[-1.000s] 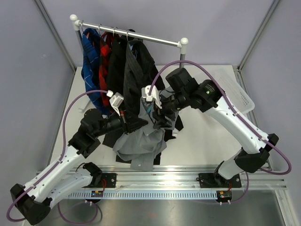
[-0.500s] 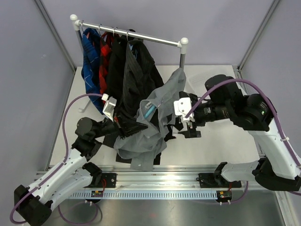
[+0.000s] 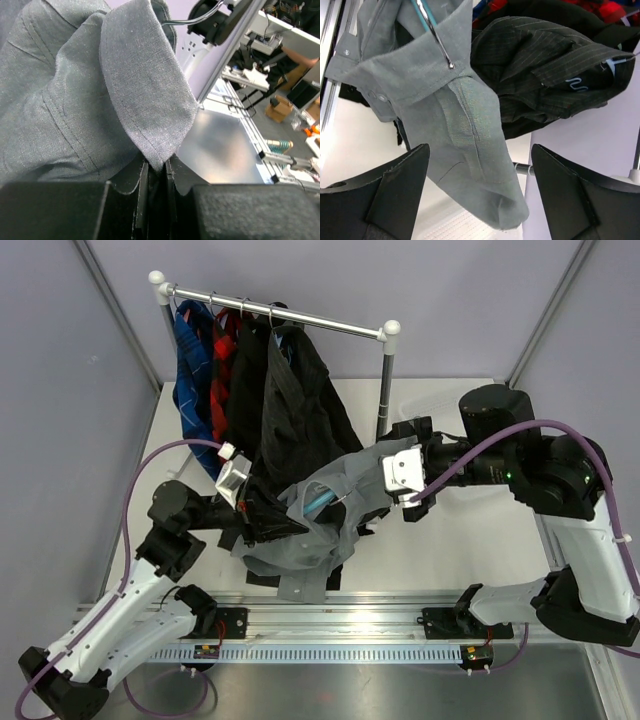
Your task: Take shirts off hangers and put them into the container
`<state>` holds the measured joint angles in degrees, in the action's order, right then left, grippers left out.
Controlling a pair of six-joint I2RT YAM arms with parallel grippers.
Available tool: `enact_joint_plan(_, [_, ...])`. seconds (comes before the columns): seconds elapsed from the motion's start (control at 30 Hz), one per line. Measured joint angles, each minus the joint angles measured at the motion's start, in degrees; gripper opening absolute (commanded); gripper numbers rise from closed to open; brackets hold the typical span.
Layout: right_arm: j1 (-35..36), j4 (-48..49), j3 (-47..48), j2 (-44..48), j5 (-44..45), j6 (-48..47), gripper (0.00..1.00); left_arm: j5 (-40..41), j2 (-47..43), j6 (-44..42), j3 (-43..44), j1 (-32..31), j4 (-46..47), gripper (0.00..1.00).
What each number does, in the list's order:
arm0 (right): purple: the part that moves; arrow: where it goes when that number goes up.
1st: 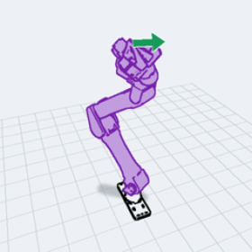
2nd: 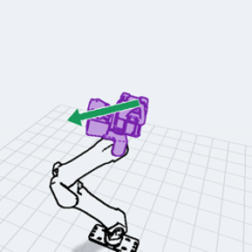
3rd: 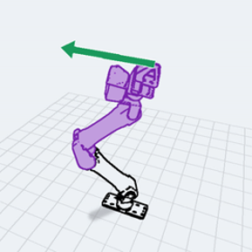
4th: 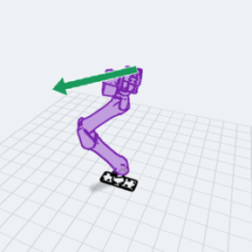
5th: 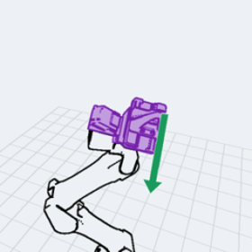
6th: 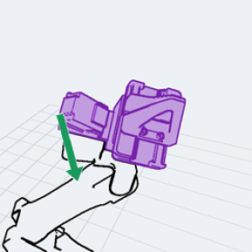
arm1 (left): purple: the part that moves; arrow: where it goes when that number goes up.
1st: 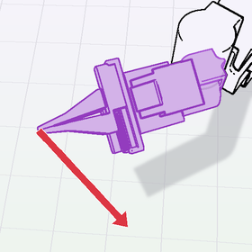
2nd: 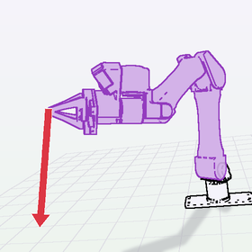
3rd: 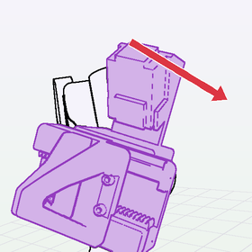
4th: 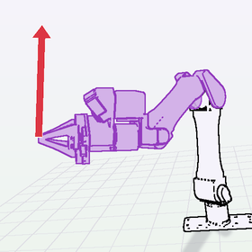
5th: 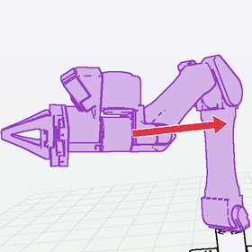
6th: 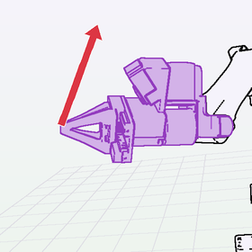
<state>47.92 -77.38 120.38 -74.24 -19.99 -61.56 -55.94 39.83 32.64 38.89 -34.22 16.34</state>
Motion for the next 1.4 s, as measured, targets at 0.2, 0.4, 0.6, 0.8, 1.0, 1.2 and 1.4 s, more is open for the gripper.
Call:
enact_joint_plan(0.2, [-0.11,-0.02,-7.48,0.33,-2.1,-5.79,0.87,-3.63,0.17,-3.34,4.11,0.0,-5.73,0.0])
enact_joint_plan(0.4, [-0.15,-0.52,-12.37,-1.77,-3.56,-7.19,0.8,-7.21,2.95,-3.04,5.03,0.0,-5.6,0.0])
enact_joint_plan(0.6, [-0.28,-0.5,-12.35,-1.86,-8.52,-7.1,0.76,-8.28,5.42,-2.73,5.25,0.0,-5.4,0.0])
enact_joint_plan(0.8, [-0.31,-0.48,-12.22,-1.44,-8.74,-2.93,0.86,-4.55,5.6,-2.14,5.22,0.0,-5.11,0.0])
enact_joint_plan(1.0, [-0.31,2.03,-8.2,-0.04,-4.26,4.5,0.88,2.49,4.17,4.76,1.97,-0.07,-0.2,0.0])
enact_joint_plan(1.2, [-0.96,6.47,-7.19,3.26,-0.44,12.59,0.93,10.27,0.37,9.51,-1.16,0.0,-0.26,0.0])
enact_joint_plan(1.4, [-2.89,12.37,-14.82,6.27,-4.2,21.57,0.93,13.38,-1.22,12.55,-1.44,0.0,0.39,0.0])
